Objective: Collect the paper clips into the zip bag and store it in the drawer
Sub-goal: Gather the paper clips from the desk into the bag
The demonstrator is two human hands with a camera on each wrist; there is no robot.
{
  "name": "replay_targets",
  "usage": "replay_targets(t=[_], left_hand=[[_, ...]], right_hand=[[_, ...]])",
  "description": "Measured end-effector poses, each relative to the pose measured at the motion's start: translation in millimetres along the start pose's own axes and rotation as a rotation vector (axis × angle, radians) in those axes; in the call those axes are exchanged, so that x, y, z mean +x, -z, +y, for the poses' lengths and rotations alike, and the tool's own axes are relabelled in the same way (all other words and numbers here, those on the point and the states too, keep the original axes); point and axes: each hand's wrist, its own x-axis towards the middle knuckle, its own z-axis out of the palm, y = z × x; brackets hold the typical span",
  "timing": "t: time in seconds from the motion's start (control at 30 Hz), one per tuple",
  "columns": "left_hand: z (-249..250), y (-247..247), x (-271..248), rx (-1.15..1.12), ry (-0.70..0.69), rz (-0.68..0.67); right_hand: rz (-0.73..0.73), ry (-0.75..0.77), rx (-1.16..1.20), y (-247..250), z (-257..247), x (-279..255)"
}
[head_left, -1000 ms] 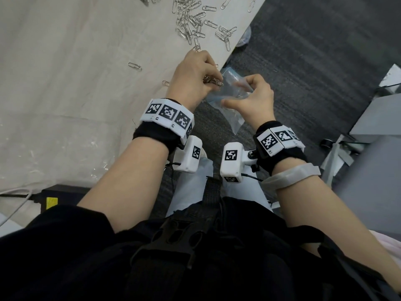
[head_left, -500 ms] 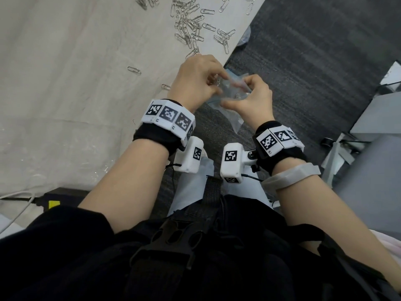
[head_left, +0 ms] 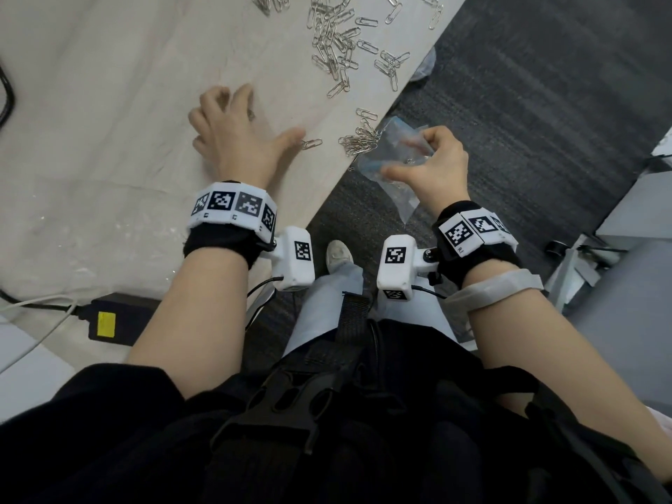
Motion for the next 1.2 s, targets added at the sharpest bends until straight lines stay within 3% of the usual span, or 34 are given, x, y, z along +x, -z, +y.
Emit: replay_targets(t=[0.17, 0.53, 0.7, 0.9, 1.2], left_hand=[[3.0, -3.2, -1.4, -0.237, -0.16, -0.183], [35.9, -27.6, -6.3, -0.313, -0.284, -0.185], [50.9, -32.5, -12.4, -0.356, -0.413, -0.226], [56.1, -38.7, -3.4, -0.214, -0.539, -0.339], [62.1, -42.3, -6.0, -0.151, -0.576, -0.264]], right_hand=[[0.01, 0.002, -0.001, -0.2, -1.4, 1.4], [0.003, 0.01, 0.021, -0.9, -2.6, 0.3], [-0.008, 0.01, 0.024, 0.5, -1.5, -1.0], [-0.008, 0.018, 0.014, 0.6, 0.0, -0.2], [0.001, 0.034, 0.023, 0.0, 0.6, 0.2]])
